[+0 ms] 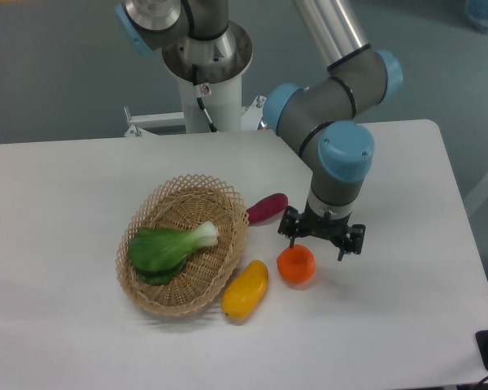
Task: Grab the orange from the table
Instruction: 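Lower the open gripper around the orange and close it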
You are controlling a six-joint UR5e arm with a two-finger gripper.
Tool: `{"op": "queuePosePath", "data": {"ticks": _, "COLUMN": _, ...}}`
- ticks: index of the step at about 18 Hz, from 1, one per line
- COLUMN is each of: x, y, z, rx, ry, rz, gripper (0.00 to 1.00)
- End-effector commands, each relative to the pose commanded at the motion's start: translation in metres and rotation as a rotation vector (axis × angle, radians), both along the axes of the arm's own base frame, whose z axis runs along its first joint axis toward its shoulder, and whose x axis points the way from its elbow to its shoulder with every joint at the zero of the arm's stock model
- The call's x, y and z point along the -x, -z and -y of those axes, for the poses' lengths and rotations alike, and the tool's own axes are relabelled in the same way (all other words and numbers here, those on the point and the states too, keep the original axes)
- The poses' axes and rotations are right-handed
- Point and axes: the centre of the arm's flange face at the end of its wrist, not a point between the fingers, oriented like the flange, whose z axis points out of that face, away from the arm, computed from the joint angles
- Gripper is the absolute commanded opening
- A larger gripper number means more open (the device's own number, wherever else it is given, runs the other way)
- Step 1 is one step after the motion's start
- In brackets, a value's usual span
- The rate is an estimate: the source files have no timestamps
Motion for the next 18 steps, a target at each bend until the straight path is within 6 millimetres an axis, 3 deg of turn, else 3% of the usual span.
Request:
{"op": "queuePosePath", "data": {"ticks": 8, "x": -0.011, "y": 0.027, "z": -0.011, "rx": 0.021, "ry": 0.024, "rz": 0.021, "gripper": 1.0}}
{"op": "queuePosePath", "data": {"ticks": 18, "x": -0.009, "y": 0.039, "z": -0.012, "rx": 0.027, "ry": 0.034, "rz": 0.006, "gripper": 1.0}}
